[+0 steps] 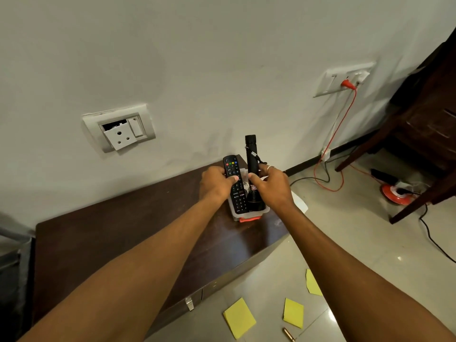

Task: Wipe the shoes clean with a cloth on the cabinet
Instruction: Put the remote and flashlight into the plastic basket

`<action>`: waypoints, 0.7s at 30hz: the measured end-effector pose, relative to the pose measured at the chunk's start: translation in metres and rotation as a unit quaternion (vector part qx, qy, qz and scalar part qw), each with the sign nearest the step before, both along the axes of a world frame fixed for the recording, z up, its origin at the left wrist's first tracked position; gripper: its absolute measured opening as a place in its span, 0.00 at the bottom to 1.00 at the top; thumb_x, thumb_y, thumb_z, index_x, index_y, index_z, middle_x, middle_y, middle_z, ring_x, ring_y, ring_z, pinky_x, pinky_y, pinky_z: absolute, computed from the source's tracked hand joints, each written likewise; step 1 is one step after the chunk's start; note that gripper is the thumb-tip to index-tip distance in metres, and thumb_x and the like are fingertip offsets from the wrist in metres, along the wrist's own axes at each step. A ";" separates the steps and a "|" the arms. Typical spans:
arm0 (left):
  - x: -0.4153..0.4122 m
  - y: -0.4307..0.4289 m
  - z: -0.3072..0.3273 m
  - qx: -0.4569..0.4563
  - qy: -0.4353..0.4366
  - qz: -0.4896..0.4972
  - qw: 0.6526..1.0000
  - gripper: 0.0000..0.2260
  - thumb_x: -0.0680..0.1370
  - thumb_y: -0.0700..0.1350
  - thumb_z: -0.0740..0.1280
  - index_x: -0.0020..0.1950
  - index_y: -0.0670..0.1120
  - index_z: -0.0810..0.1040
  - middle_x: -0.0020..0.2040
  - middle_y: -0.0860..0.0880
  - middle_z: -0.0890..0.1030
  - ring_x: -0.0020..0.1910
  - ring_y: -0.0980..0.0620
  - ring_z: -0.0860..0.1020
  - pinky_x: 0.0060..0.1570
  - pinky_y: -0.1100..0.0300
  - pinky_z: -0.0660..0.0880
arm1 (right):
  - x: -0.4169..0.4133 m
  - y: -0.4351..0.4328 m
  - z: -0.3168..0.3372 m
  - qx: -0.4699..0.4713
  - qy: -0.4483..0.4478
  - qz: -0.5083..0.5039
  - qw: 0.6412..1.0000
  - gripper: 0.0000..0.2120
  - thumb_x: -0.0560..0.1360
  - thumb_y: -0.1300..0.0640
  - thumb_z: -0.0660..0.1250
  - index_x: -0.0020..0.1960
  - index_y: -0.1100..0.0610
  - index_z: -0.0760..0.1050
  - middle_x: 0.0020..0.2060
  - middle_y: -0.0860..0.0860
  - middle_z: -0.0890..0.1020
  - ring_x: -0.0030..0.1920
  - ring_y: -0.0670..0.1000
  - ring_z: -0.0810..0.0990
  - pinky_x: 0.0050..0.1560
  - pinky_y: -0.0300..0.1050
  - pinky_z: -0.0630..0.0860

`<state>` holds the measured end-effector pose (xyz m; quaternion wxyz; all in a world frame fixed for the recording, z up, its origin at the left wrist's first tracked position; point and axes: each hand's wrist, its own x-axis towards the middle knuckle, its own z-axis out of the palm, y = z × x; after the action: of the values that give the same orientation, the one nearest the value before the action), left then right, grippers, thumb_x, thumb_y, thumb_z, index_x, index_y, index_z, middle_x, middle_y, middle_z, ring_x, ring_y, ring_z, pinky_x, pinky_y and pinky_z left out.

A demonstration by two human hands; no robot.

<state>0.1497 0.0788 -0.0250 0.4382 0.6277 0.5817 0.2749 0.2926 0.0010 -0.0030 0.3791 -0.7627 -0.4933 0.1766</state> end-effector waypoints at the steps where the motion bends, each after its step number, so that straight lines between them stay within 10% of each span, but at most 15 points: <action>1: 0.000 0.001 -0.002 0.004 0.011 -0.002 1.000 0.06 0.76 0.50 0.76 0.48 0.49 0.85 0.43 0.50 0.85 0.41 0.48 0.84 0.45 0.49 0.84 | -0.001 0.001 -0.001 -0.006 -0.013 0.001 1.000 0.15 0.80 0.50 0.70 0.64 0.54 0.81 0.49 0.50 0.85 0.48 0.49 0.83 0.41 0.39 0.76; 8: -0.002 -0.003 -0.012 0.029 0.049 -0.009 0.998 0.09 0.75 0.52 0.76 0.45 0.47 0.84 0.42 0.48 0.85 0.43 0.46 0.84 0.48 0.49 0.82 | -0.008 0.002 -0.021 -0.033 -0.067 -0.004 0.997 0.19 0.79 0.51 0.71 0.68 0.53 0.78 0.41 0.49 0.85 0.42 0.48 0.84 0.43 0.48 0.82; 21: -0.008 -0.020 -0.020 0.073 0.018 -0.038 0.996 0.12 0.76 0.52 0.73 0.59 0.51 0.84 0.45 0.45 0.81 0.41 0.43 0.82 0.44 0.44 0.82 | -0.010 -0.004 -0.040 -0.026 -0.098 -0.056 0.993 0.21 0.79 0.48 0.71 0.69 0.56 0.78 0.64 0.53 0.80 0.64 0.53 0.78 0.59 0.47 0.78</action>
<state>0.1413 0.0585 -0.0447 0.3905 0.6848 0.5435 0.2885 0.2825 -0.0028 -0.0427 0.3179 -0.8126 -0.4797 0.0924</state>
